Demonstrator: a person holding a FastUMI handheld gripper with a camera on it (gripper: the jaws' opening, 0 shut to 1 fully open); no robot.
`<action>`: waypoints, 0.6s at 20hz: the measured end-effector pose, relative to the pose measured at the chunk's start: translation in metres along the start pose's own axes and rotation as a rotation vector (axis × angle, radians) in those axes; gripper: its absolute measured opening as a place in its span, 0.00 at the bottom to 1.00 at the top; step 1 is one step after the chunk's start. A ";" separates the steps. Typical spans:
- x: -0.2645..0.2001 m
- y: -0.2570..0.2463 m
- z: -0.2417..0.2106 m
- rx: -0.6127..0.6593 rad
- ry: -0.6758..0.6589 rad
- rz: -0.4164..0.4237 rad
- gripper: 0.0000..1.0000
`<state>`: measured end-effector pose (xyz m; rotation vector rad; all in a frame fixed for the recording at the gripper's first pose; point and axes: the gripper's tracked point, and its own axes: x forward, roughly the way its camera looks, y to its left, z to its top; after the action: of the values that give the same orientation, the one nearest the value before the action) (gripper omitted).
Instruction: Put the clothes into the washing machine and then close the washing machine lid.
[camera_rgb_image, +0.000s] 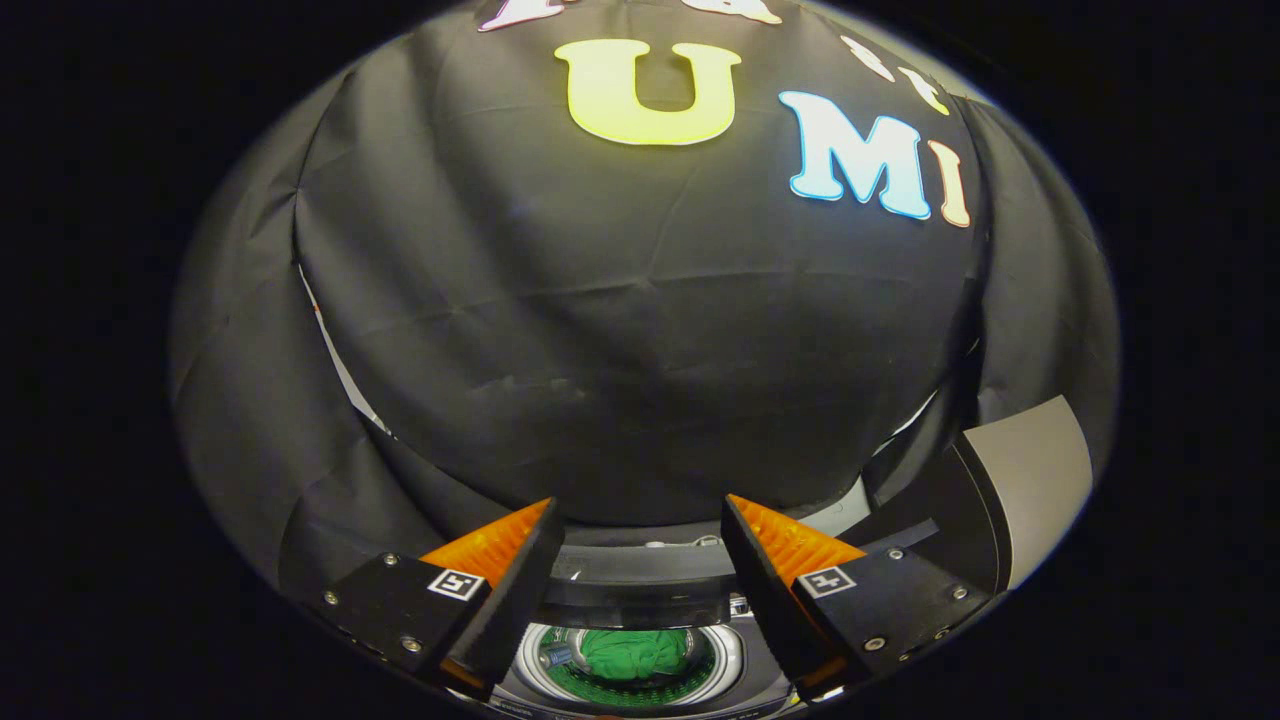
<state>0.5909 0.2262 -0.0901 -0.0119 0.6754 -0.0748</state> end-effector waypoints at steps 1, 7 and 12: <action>-0.002 0.000 -0.001 -0.001 -0.010 0.002 0.98; -0.012 0.000 -0.009 -0.002 -0.039 0.008 0.98; -0.017 0.000 -0.013 -0.001 -0.060 0.011 0.98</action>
<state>0.5694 0.2279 -0.0896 -0.0115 0.6154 -0.0629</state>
